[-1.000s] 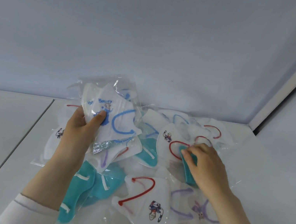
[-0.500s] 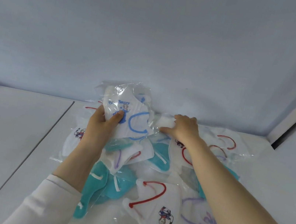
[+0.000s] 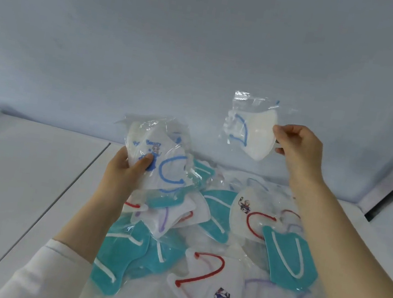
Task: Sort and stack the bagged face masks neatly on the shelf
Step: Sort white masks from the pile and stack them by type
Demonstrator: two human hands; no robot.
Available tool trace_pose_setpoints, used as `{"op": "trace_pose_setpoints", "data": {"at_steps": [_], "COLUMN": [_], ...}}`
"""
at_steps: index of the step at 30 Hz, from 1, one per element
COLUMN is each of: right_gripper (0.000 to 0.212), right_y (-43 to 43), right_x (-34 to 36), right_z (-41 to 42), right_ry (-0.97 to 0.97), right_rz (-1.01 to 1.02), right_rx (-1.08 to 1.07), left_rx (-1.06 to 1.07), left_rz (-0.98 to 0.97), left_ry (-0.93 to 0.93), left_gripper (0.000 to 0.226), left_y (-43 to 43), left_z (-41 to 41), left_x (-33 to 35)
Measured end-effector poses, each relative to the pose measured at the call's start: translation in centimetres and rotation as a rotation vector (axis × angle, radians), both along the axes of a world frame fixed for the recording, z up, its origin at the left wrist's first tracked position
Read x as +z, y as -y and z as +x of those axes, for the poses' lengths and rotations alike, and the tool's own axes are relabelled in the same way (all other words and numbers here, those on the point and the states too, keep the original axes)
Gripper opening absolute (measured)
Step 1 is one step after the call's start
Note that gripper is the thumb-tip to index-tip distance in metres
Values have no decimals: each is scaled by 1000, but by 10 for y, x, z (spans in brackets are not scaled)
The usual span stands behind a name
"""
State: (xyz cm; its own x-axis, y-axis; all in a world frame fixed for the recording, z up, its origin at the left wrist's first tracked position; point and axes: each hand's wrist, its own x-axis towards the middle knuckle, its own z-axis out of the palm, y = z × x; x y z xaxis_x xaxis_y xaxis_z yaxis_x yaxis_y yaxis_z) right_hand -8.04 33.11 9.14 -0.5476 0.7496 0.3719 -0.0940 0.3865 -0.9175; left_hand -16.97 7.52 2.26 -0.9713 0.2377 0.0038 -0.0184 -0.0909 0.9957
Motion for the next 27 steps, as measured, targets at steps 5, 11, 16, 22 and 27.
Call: {"op": "trace_pose_setpoints", "data": {"at_steps": [5,11,16,22,27], "right_gripper": [21,9,16,10,14], "right_y": [46,56,47,63,89], "right_x": [-14,-72,-72,-62,-51], "right_z": [43,74,88,95,70], "right_ry": [-84,77,102,86,235], "right_rz": [196,703,869,702,469], "right_rx": [168,365,273,-127,-45], "left_rx": [-144,-338,-473,-341,-284], "left_rz": [-27,25,143,173,160], "left_ry": [46,68,110,22,-104], "left_gripper": [4,15,24,20,15], "left_y": [-17,-22,-26,-41,-58], "left_z": [15,26,35,52,73], "left_x": [5,3,2,-1,-12]}}
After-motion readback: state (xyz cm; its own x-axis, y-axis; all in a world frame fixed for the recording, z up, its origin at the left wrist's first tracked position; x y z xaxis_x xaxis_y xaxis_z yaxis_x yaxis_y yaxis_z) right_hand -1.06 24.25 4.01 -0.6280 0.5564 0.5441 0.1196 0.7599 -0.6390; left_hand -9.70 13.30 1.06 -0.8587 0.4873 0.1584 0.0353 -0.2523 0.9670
